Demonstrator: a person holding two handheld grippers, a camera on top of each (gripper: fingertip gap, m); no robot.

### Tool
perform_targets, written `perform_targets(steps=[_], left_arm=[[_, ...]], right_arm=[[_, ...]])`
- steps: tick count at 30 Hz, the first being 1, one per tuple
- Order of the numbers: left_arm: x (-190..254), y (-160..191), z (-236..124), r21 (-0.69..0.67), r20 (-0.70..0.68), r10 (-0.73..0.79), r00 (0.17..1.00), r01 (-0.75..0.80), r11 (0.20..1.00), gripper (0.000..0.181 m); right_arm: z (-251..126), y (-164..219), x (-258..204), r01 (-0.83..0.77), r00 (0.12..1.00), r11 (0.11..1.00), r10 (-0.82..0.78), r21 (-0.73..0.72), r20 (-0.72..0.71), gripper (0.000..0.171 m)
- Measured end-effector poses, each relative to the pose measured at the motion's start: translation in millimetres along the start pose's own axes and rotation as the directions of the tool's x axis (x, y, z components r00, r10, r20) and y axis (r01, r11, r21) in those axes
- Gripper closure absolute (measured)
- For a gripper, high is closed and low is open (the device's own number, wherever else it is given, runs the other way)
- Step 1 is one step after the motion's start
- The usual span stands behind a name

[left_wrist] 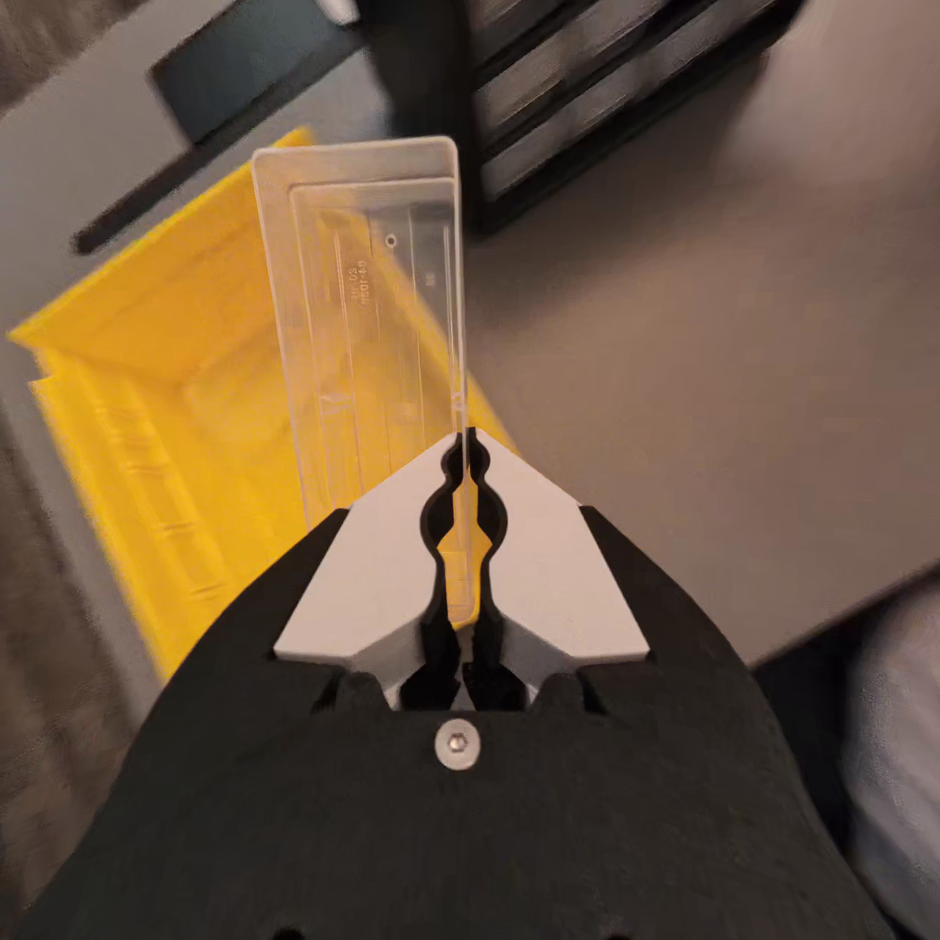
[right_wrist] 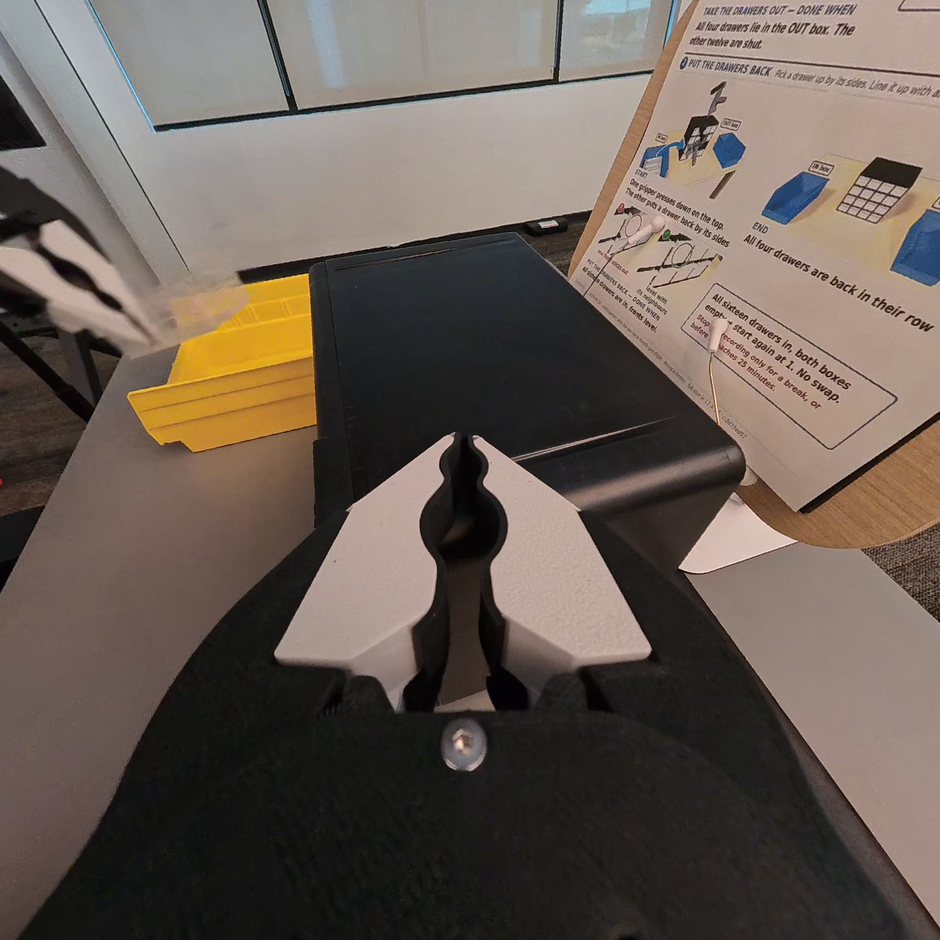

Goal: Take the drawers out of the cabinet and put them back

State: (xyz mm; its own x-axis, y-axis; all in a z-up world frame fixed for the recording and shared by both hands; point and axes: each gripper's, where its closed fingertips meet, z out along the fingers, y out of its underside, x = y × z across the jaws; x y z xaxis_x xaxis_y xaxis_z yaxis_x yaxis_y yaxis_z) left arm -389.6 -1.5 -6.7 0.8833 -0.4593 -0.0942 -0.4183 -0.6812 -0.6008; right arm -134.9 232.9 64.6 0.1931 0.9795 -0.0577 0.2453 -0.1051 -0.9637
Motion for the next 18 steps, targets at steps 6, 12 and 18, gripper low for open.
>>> perform_targets(steps=[6, 12, 18], left_arm=[[139, -22, 49, -0.051, -0.208, -0.019, 0.978, 0.009, 0.999, 0.181], [168, -20, 105, -0.135, -0.096, 0.016, 0.995, -0.029, 0.99, 0.181], [164, -1, 134, -0.259, -0.062, -0.017, 0.998, 0.0, 0.966, 0.181]], right_arm=[[0, 1, 0, 0.009, 1.0, 1.0, -0.009, -0.007, -0.003, 0.171], [0, 0, 0, 0.002, 1.0, 1.0, -0.002, 0.003, 0.01, 0.171], [0, 0, -1, 0.005, 1.0, 1.0, -0.005, 0.001, 0.009, 0.171]])
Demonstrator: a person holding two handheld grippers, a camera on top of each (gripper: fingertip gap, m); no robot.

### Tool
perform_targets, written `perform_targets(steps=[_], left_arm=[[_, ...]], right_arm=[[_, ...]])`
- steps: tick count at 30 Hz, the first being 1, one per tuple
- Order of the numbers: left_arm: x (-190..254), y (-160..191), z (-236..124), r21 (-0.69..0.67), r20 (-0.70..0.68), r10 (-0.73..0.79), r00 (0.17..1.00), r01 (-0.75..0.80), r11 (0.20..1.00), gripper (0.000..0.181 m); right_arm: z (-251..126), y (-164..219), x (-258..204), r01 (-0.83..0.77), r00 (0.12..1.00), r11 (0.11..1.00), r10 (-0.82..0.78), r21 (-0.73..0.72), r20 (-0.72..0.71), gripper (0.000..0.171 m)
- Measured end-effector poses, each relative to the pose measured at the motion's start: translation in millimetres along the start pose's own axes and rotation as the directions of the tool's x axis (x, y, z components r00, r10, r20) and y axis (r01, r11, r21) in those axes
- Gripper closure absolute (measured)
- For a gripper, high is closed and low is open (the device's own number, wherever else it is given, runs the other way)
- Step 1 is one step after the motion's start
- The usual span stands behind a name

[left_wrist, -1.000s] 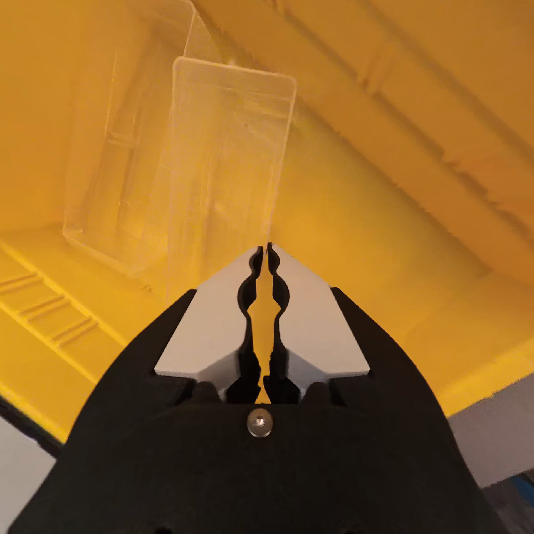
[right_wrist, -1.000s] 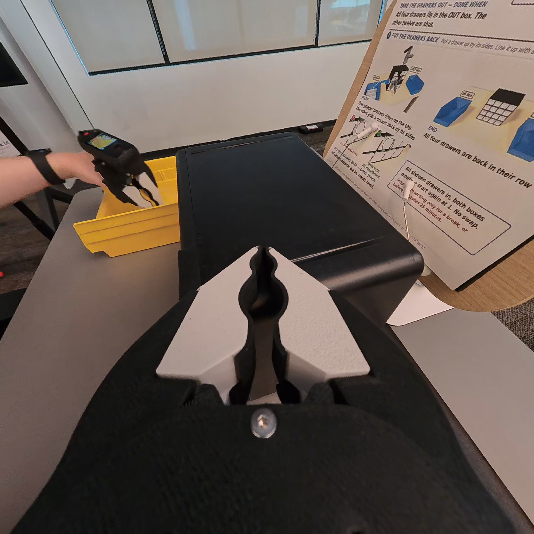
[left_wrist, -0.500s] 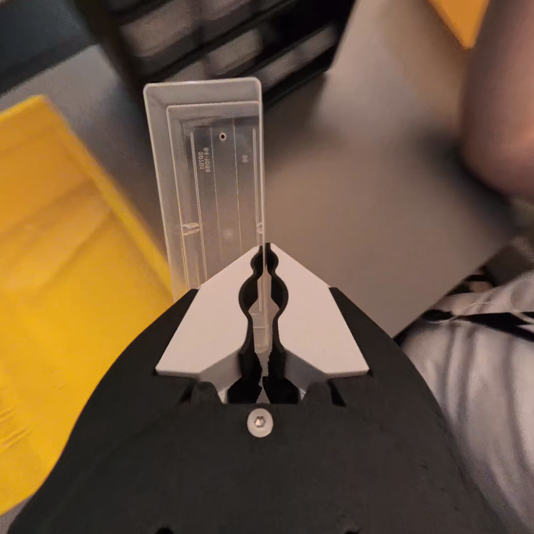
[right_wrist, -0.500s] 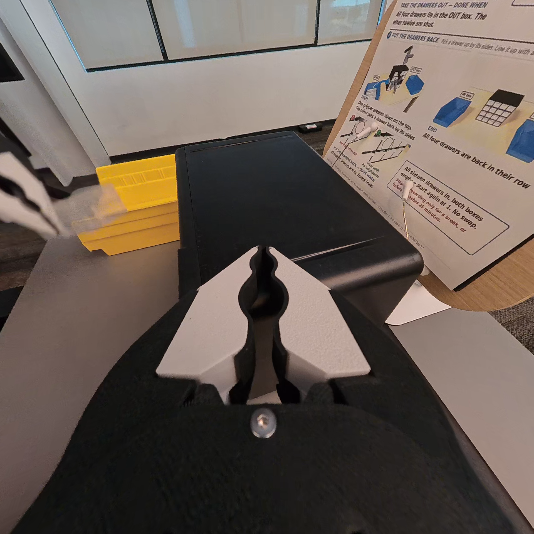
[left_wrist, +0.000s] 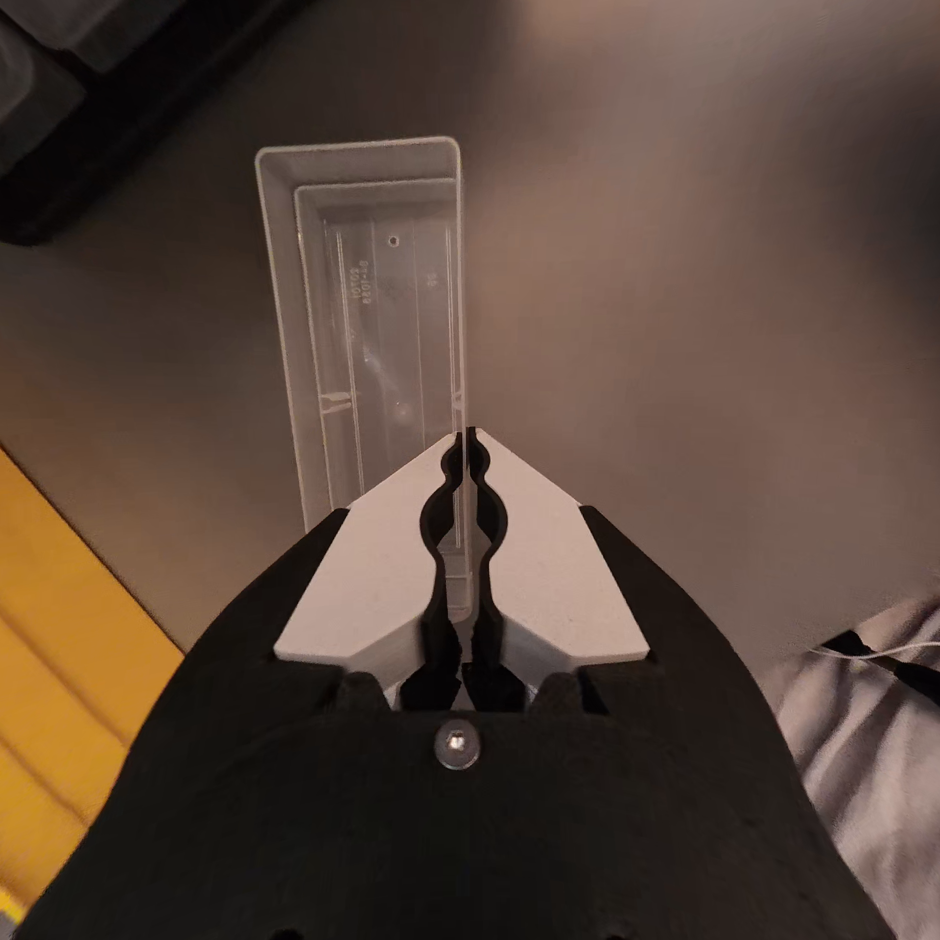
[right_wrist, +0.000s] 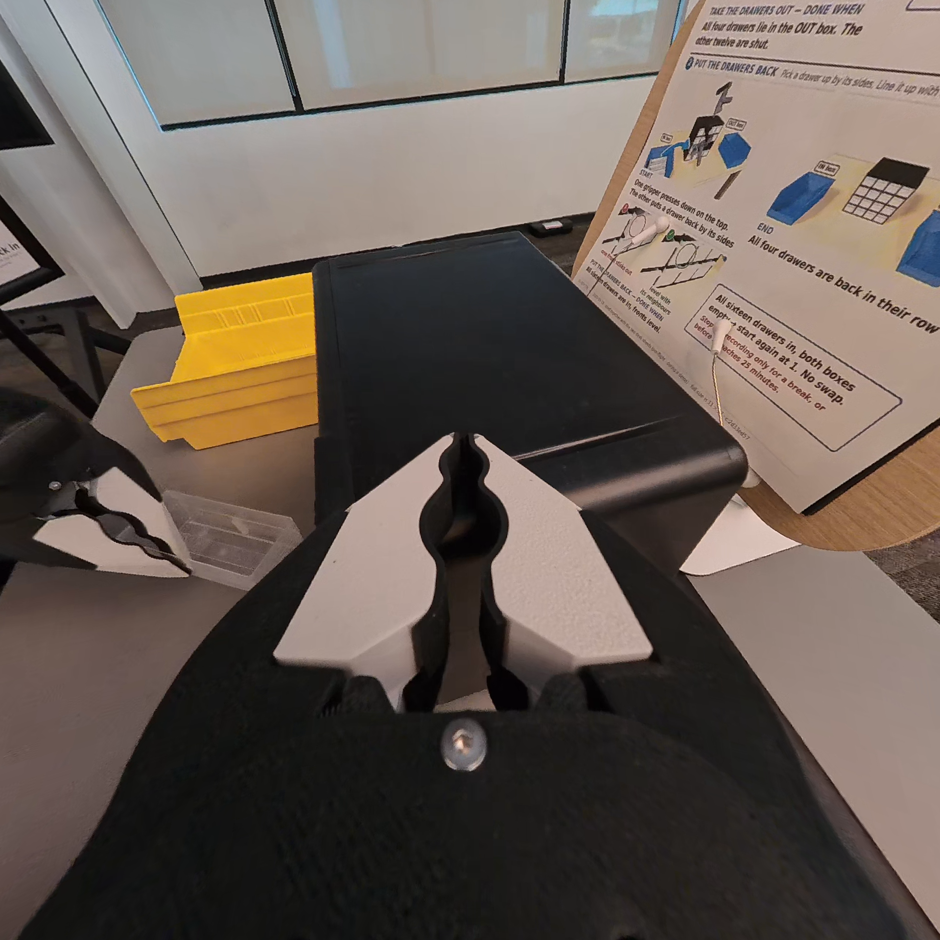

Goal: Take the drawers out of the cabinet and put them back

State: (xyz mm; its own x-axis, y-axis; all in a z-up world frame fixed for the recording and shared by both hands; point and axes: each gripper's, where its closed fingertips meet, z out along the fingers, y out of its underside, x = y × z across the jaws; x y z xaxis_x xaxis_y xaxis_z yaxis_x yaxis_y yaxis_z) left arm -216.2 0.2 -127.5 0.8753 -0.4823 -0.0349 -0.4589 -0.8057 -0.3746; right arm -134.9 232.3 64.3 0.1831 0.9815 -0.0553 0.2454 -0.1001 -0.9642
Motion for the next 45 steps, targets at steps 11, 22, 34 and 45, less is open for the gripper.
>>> perform_targets(steps=[11, 22, 34, 45], left_arm=[[-3, 16, 17, -0.079, 0.012, 0.022, 1.0, -0.021, 0.997, 0.181], [-31, -7, -38, 0.359, 0.112, -0.098, 0.989, 0.052, 0.932, 0.109], [-30, 16, -7, 0.243, 0.078, -0.087, 0.993, 0.066, 0.968, 0.102], [-28, 28, 8, 0.188, 0.064, -0.078, 0.995, 0.064, 0.98, 0.119]], right_arm=[[0, 0, 0, 0.009, 1.0, 1.0, -0.009, -0.01, -0.013, 0.171], [0, 0, 0, 0.007, 1.0, 1.0, -0.007, -0.009, -0.01, 0.171], [0, 0, 0, 0.009, 1.0, 1.0, -0.01, -0.013, -0.018, 0.171], [0, 0, 0, 0.014, 1.0, 1.0, -0.014, -0.018, -0.022, 0.171]])
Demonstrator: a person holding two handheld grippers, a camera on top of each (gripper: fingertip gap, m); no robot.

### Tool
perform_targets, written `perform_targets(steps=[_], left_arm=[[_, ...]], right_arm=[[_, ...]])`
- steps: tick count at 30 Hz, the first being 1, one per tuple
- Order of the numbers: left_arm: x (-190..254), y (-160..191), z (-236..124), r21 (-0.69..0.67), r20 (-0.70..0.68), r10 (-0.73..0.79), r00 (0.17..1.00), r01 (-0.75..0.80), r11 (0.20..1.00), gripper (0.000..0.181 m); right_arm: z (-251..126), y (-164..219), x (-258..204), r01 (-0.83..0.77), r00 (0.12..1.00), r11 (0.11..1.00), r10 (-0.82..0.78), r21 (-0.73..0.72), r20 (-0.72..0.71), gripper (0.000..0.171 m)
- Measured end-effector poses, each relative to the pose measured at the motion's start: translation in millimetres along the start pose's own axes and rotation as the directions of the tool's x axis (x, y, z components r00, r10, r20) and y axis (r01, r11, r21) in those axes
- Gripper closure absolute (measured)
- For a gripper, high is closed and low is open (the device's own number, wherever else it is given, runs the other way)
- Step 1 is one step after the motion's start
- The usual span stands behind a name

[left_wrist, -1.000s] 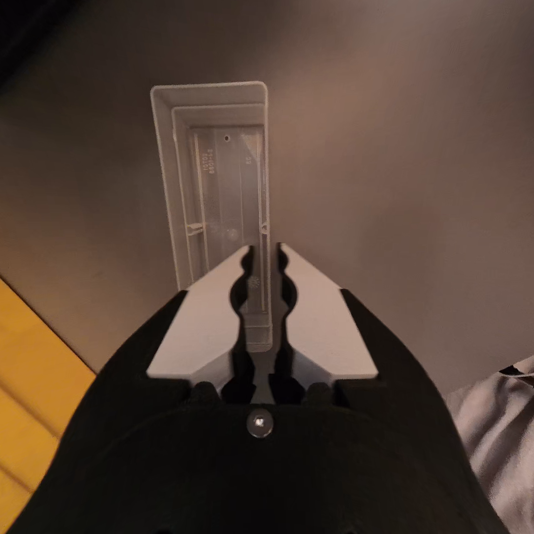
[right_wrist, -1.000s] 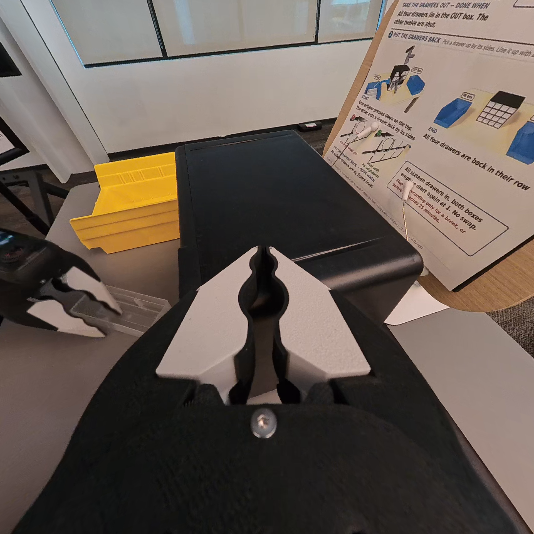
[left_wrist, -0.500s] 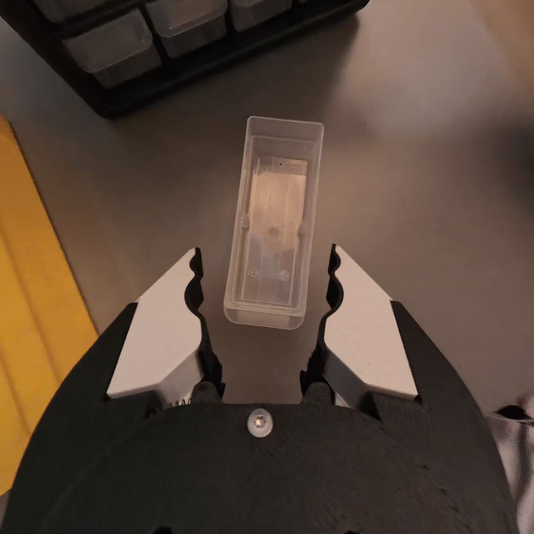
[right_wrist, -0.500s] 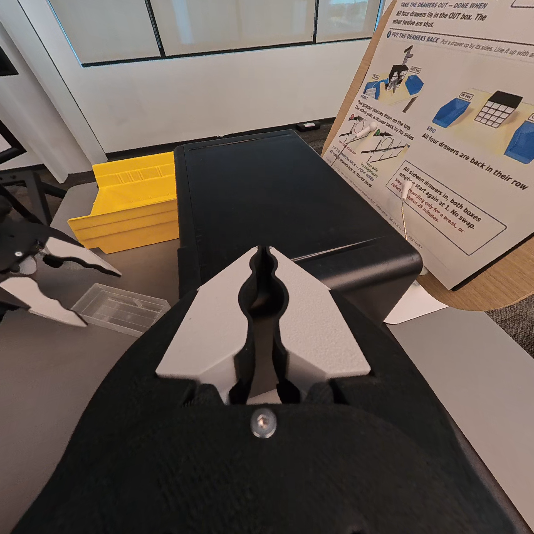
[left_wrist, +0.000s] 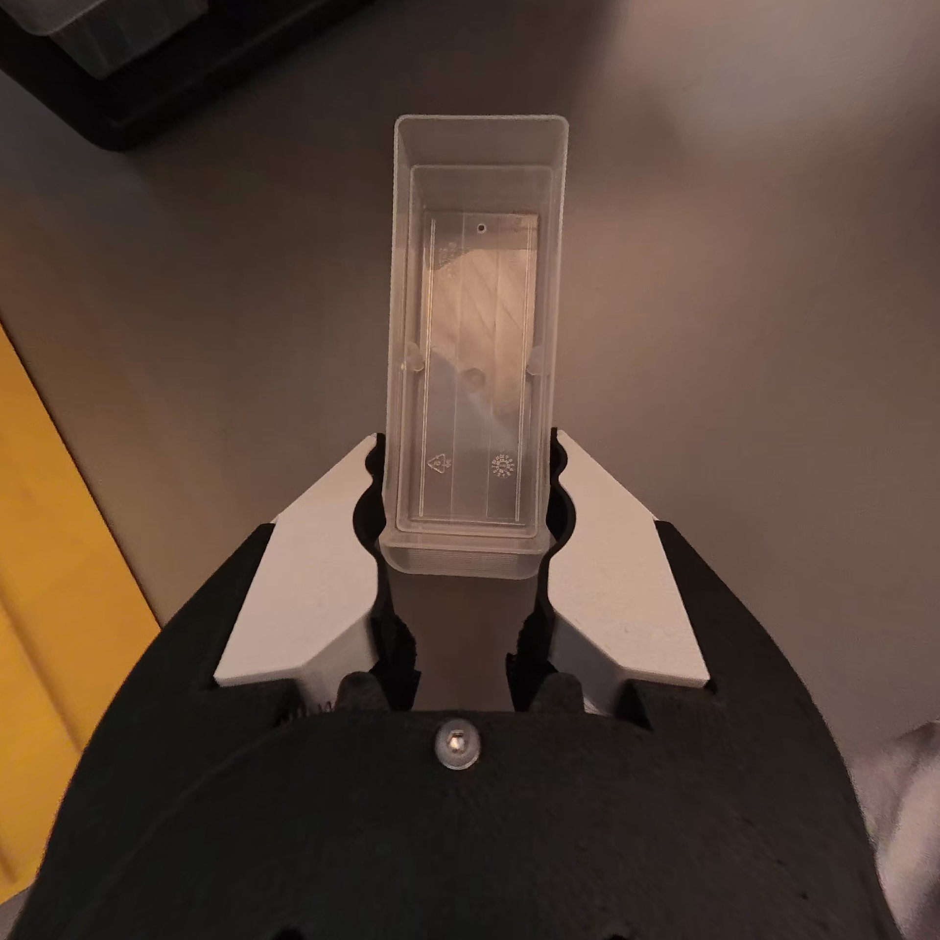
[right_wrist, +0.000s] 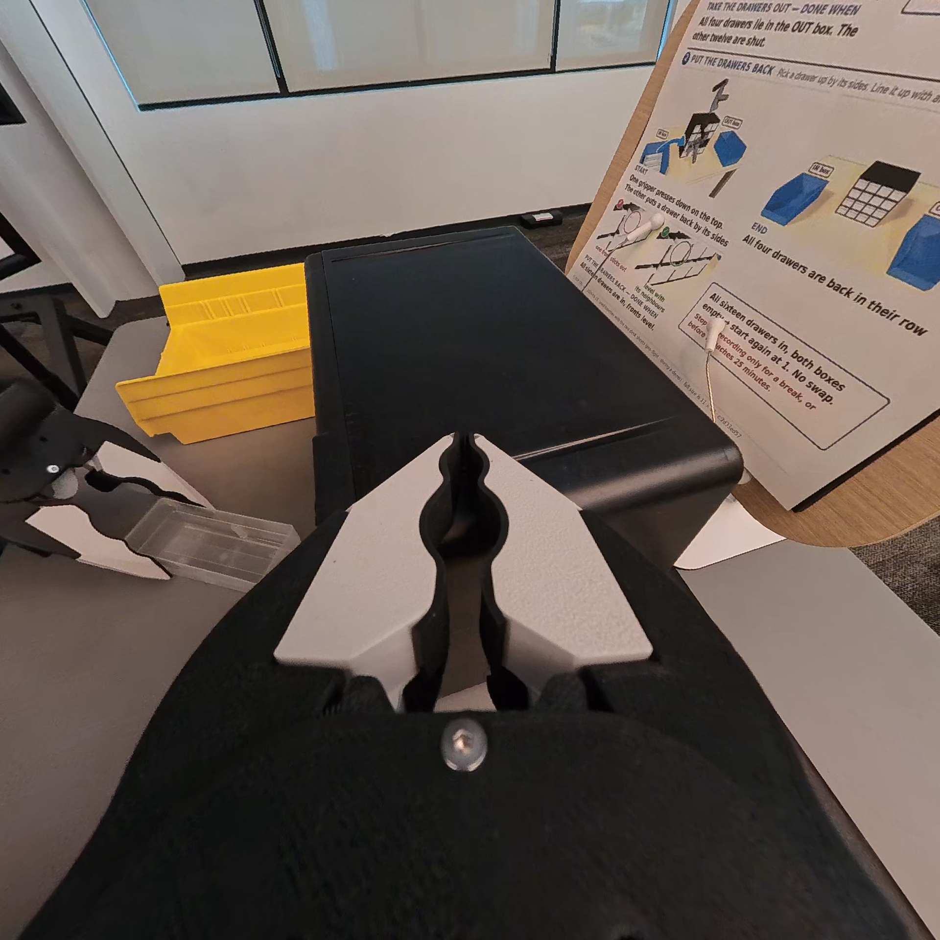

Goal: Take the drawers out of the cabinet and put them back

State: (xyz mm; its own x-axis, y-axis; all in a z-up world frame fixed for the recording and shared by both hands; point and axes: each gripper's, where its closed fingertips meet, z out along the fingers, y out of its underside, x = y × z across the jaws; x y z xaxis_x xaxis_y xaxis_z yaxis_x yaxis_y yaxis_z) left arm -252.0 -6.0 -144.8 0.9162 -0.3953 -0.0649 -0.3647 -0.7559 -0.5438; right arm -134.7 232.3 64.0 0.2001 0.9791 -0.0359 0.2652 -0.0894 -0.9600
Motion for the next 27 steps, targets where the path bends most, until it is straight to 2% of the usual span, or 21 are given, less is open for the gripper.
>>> perform_targets(steps=[7, 15, 27], left_arm=[[4, -8, -7, 0.015, -0.017, 0.006, 1.0, -0.006, 1.0, 0.121], [5, -38, -22, 0.079, 0.002, -0.014, 1.0, 0.013, 0.997, 0.121], [5, -9, -3, -0.102, -0.002, -0.009, 1.0, 0.009, 0.995, 0.119]], right_arm=[[0, 0, 0, -0.001, 1.0, 1.0, 0.001, 0.002, 0.002, 0.171], [0, 0, 0, -0.003, 1.0, 1.0, 0.003, 0.004, 0.006, 0.17], [0, 0, -1, -0.003, 1.0, 1.0, 0.002, 0.009, 0.016, 0.169]])
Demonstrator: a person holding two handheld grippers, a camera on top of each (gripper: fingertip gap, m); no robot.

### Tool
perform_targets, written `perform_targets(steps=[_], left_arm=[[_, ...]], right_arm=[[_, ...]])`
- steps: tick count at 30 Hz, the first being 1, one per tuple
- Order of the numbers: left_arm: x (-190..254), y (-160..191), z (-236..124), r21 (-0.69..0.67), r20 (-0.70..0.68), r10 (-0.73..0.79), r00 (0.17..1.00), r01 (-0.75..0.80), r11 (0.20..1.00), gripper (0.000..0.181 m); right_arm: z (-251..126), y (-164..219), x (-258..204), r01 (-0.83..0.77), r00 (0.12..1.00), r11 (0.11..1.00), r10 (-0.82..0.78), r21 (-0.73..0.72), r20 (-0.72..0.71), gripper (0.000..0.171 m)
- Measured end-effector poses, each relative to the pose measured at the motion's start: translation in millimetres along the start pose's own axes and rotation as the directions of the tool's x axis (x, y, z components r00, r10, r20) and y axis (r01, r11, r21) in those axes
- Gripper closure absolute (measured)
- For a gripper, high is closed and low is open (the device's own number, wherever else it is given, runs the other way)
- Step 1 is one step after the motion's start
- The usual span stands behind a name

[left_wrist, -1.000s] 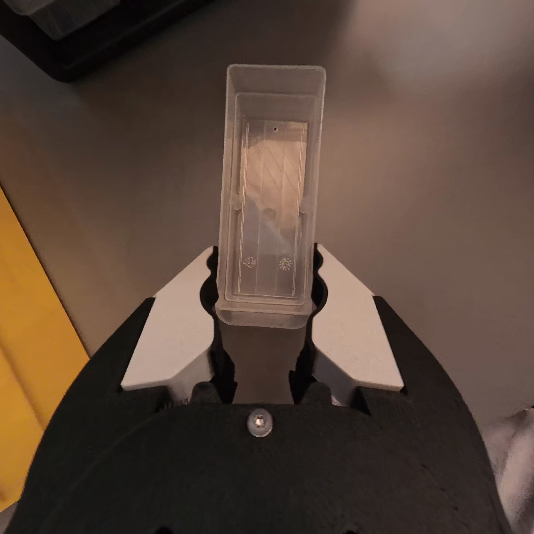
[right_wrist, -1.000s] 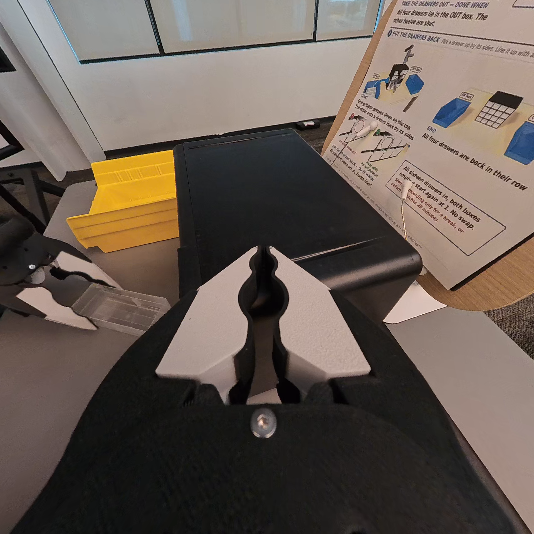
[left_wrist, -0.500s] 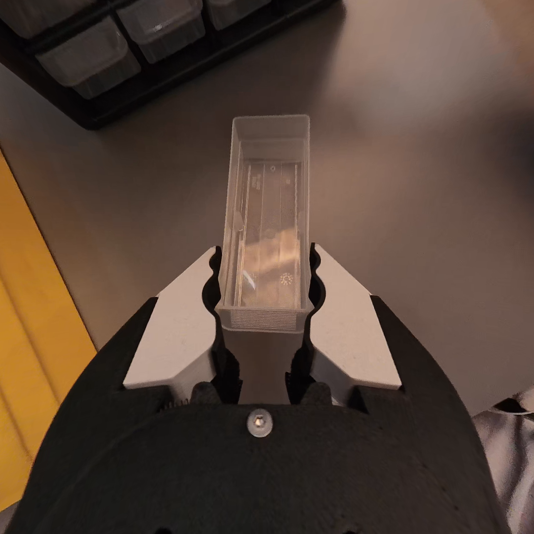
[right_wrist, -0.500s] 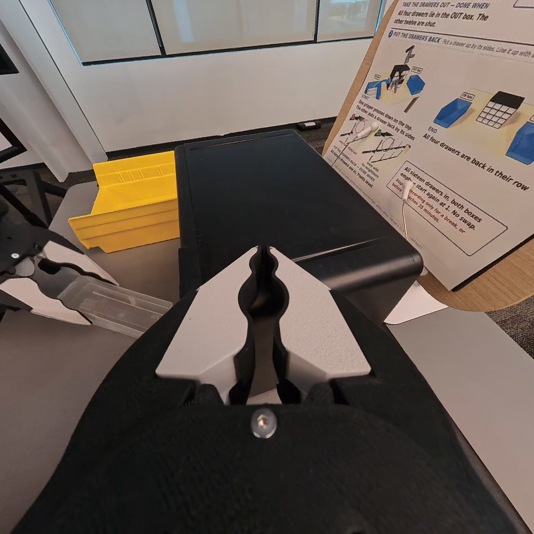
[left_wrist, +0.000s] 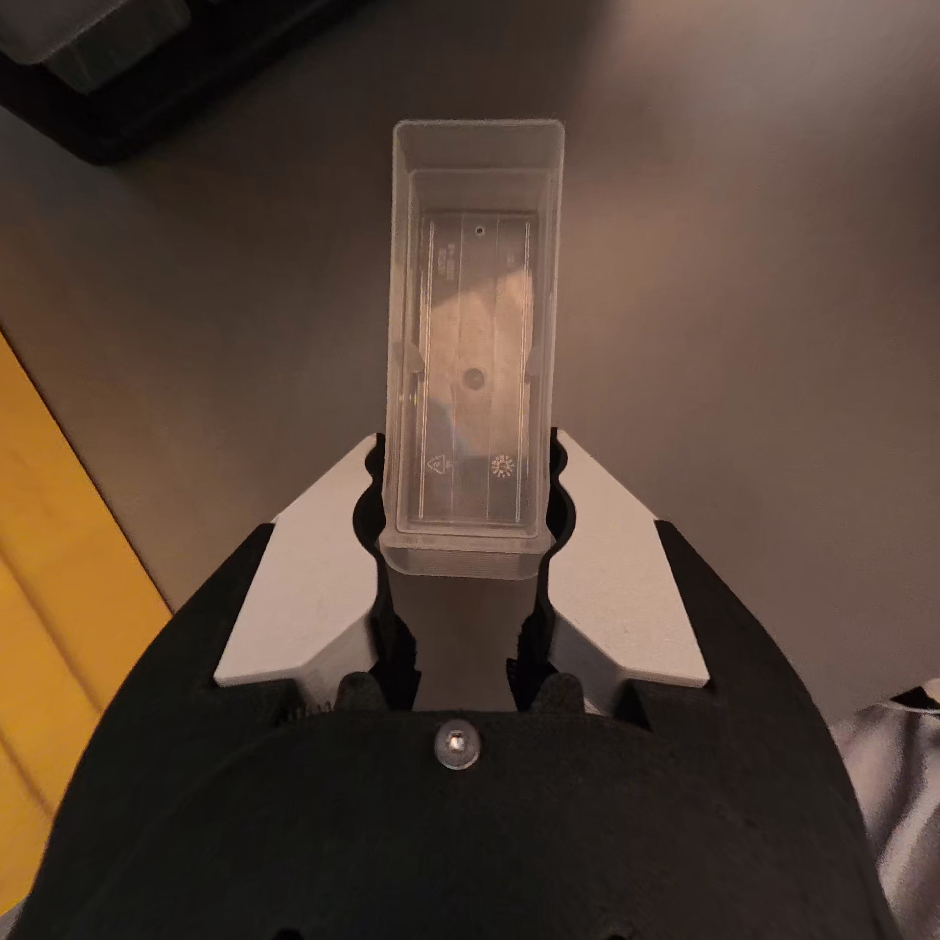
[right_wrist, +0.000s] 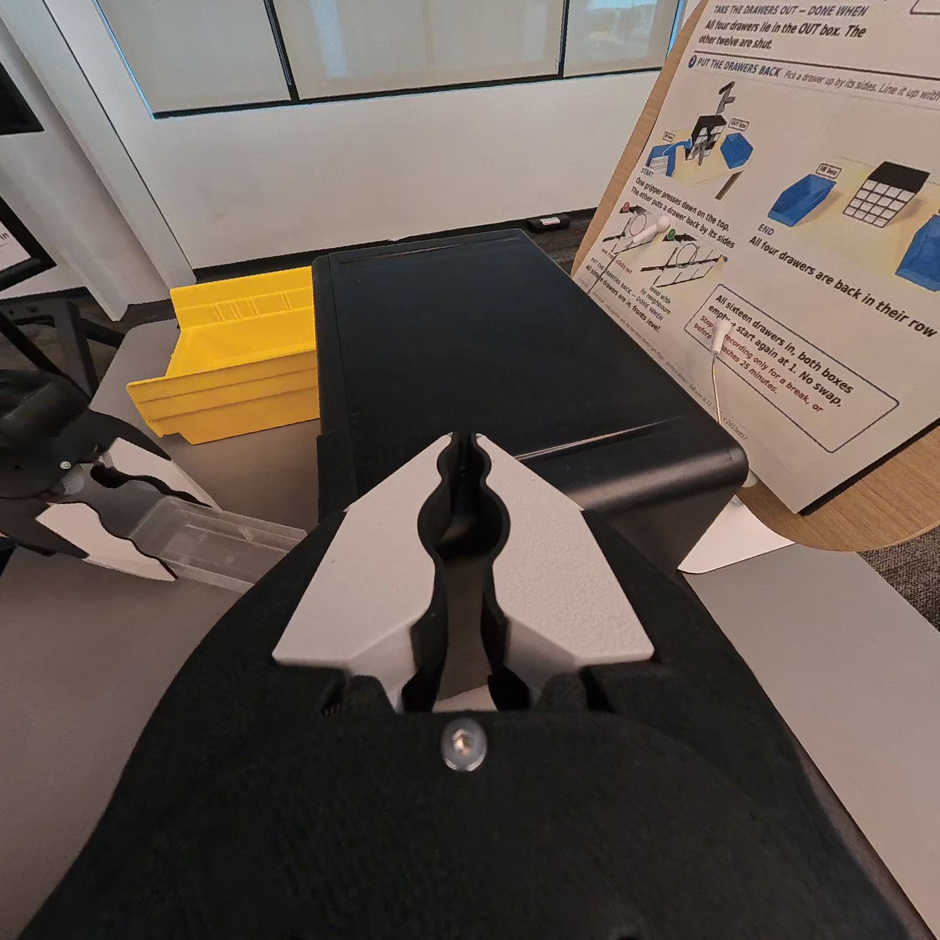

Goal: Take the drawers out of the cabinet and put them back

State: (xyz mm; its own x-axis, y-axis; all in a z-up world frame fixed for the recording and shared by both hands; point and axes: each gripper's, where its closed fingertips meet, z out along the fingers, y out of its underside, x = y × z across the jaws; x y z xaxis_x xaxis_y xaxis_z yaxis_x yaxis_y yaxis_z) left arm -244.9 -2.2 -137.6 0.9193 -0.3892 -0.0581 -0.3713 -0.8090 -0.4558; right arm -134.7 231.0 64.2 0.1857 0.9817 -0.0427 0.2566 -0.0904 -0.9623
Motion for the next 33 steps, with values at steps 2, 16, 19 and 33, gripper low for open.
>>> perform_targets(steps=[2, 16, 19, 33], left_arm=[[0, 1, 2, -0.025, -0.016, 0.002, 1.0, -0.003, 1.0, 0.118], [4, -10, 21, -0.232, 0.0, 0.095, 0.995, -0.093, 0.968, 0.118], [4, -10, 21, -0.232, -0.001, 0.099, 0.995, -0.097, 0.968, 0.119], [1, -13, 6, -0.182, -0.042, 0.073, 0.996, -0.079, 0.98, 0.124]], right_arm=[[0, 0, 0, -0.002, 1.0, 1.0, 0.002, 0.001, 0.001, 0.169], [0, 0, -1, 0.005, 1.0, 1.0, -0.005, -0.003, 0.002, 0.168], [0, 0, -1, 0.005, 1.0, 1.0, -0.005, -0.003, 0.003, 0.168], [0, 0, -2, 0.009, 1.0, 1.0, -0.009, -0.006, 0.005, 0.167]])
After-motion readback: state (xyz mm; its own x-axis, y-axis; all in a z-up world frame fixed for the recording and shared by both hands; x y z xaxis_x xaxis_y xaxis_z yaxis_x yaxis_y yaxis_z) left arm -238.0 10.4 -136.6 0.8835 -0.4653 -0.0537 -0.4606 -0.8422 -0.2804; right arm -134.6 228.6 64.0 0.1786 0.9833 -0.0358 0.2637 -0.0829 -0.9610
